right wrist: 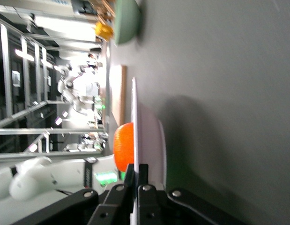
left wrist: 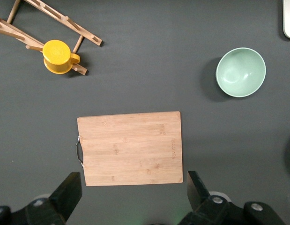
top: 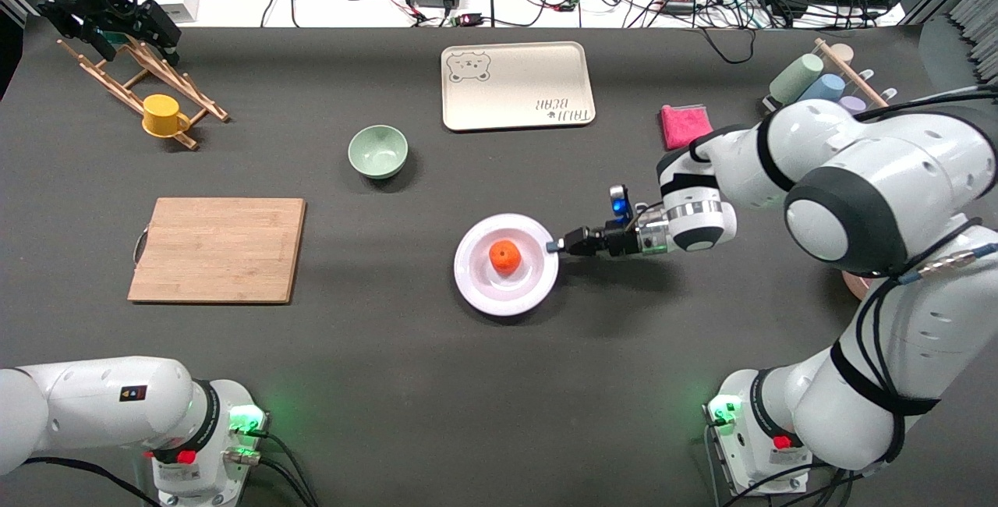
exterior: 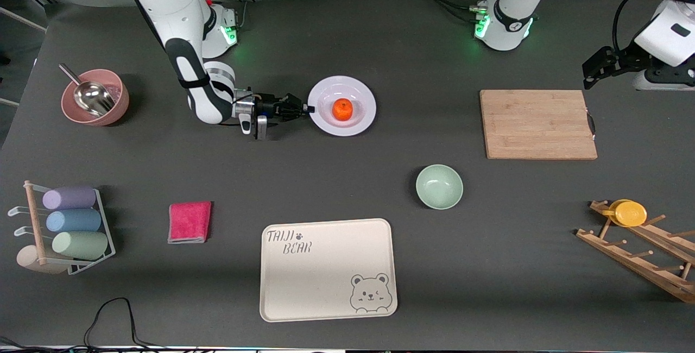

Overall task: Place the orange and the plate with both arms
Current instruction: 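Slide the plate with the right gripper onto the bear tray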

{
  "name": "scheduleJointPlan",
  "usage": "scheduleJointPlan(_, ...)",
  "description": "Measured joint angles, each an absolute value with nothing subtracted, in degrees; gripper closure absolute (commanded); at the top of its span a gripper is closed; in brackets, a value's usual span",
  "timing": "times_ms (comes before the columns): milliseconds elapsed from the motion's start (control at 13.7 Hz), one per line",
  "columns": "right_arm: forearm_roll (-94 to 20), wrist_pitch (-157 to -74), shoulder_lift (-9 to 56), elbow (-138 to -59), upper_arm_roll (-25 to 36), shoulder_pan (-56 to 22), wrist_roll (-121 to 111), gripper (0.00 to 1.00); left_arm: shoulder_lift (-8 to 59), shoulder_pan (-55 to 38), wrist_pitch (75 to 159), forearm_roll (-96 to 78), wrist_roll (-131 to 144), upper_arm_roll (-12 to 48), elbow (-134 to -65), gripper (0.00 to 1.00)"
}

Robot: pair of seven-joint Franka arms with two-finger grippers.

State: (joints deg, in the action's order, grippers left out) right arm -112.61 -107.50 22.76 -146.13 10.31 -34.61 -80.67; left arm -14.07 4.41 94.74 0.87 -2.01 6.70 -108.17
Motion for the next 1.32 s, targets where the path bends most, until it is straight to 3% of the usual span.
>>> scheduleJointPlan(439,-99.8,-107.4,5.5,-145.1,10.5,-27.5,-61.0,1.00,-13.3,4.3,96.3,0.3,-2.0,6.7,-108.2,0.00)
scheduleJointPlan(659,-98.9,-108.1,3.7,-142.4,10.7,-27.1,-57.5,1.00,-13.2,4.2,96.4,0.3,-2.0,6.7,-108.2,0.00)
scheduleJointPlan(878,-98.9,-108.7,10.3,-133.7,11.2,-26.3,-56.1,1.00,-13.2,4.2,96.4,0.3,-2.0,6.7,-108.2,0.00)
scheduleJointPlan(1317,-98.6,-108.8,32.1,-102.7,14.6,-25.8,-46.0,1.00,-13.2,4.1,96.4,0.2,-2.0,6.7,-108.1,0.00)
